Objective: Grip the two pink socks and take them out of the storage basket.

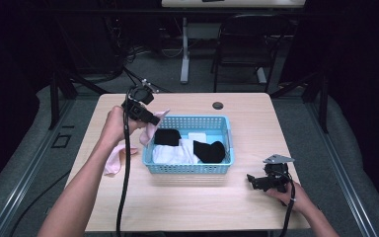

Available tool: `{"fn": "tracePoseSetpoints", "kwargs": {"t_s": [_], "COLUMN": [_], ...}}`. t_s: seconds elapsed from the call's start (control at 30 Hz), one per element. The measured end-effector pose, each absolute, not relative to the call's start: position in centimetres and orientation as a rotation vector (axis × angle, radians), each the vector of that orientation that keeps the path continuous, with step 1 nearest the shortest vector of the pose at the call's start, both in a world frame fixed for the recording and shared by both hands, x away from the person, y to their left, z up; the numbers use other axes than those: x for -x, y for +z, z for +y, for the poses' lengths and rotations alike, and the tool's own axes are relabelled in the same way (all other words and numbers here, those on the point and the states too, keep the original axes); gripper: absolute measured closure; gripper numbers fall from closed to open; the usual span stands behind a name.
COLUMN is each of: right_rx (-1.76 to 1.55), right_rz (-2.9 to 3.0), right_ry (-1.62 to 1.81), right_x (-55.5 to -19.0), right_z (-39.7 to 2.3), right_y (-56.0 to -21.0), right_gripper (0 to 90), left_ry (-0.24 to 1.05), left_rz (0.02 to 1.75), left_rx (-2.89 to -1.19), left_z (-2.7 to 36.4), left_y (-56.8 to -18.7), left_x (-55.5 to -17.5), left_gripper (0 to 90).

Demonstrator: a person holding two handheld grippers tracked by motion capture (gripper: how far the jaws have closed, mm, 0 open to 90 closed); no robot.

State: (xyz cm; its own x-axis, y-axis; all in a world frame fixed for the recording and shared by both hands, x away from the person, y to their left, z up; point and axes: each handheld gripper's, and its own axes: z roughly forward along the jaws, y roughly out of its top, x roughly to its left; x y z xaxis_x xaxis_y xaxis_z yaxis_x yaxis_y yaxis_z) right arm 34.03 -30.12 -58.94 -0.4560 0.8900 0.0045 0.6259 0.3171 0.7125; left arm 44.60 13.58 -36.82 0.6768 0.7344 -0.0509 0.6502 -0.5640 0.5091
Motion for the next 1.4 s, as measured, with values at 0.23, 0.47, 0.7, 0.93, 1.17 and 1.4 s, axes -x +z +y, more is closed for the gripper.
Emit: {"fn": "tracePoseSetpoints", "kwargs": {"t_s": [0.23, 0.47, 0.7, 0.93, 1.17, 1.4], "right_rx": [-1.35, -1.349, -1.347, -1.341, -1.345, -1.345], "right_rz": [2.203, 2.202, 2.199, 2.207, 2.203, 2.203], "right_ry": [0.922, 0.923, 0.925, 0.921, 0.925, 0.924], "right_x": [-34.0, -34.0, -34.0, -34.1, -34.1, -34.1], "right_z": [-30.1, -30.1, -30.1, -30.2, -30.1, -30.1], "right_y": [-58.9, -58.9, -58.9, -58.9, -58.9, -58.9], "right_gripper": [0.0, 0.0, 0.0, 0.0, 0.0, 0.0], "left_ry": [0.258, 0.277, 0.288, 0.294, 0.262, 0.24], "left_rz": [1.109, 1.165, 1.223, 1.297, 1.403, 1.505], "left_rx": [-2.359, -2.327, -2.316, -2.291, -2.293, -2.3], "left_z": [16.2, 19.1, 21.8, 24.5, 26.5, 27.9], "left_y": [-36.0, -35.5, -36.2, -37.8, -41.1, -44.3], "left_x": [-44.2, -43.7, -43.2, -43.0, -43.8, -44.5], "left_gripper": [81.0, 81.0, 80.9, 80.9, 80.9, 80.9]}}
